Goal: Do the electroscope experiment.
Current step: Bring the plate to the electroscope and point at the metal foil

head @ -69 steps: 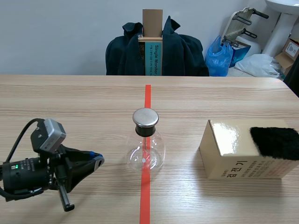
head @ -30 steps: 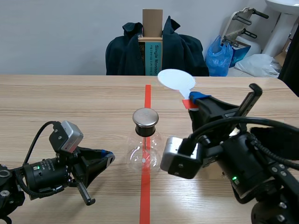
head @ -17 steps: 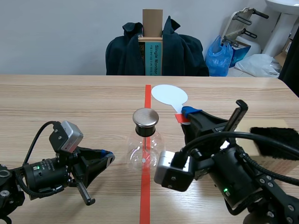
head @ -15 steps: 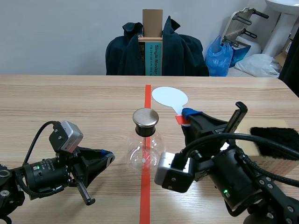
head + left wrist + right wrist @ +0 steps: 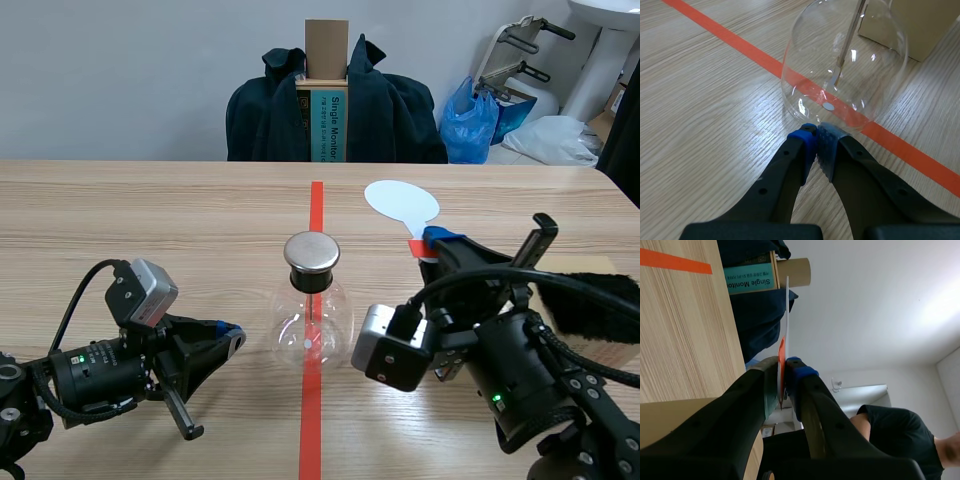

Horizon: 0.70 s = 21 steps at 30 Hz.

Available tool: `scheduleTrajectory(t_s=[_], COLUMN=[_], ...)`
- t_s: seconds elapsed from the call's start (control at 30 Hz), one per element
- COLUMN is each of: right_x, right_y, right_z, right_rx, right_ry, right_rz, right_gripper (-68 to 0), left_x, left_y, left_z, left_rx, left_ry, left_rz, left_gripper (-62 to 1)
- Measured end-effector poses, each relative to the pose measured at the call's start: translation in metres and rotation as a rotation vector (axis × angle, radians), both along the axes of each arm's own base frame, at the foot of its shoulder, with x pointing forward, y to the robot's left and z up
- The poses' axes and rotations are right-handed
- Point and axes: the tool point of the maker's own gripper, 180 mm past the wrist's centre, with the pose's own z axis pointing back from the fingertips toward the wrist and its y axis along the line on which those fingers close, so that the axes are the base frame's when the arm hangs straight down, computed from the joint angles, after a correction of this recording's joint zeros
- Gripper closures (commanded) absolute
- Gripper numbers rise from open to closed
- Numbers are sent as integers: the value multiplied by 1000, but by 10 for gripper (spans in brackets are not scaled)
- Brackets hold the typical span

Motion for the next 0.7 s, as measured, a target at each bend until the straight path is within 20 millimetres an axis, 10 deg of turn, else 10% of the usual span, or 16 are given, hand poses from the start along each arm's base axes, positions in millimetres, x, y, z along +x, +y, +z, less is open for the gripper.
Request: scheduleTrajectory(t_s=[0.7], right_x=[-14], right_y=[28], right_z=[1], right_rx=[-21], right_ry=[-19], right_rz=[173], right_gripper=[-8], left_x=[0], left_y=[0], left_z=[0], left_rx=[0], left_ry=[0], left_rz=[0], left_gripper=[-29])
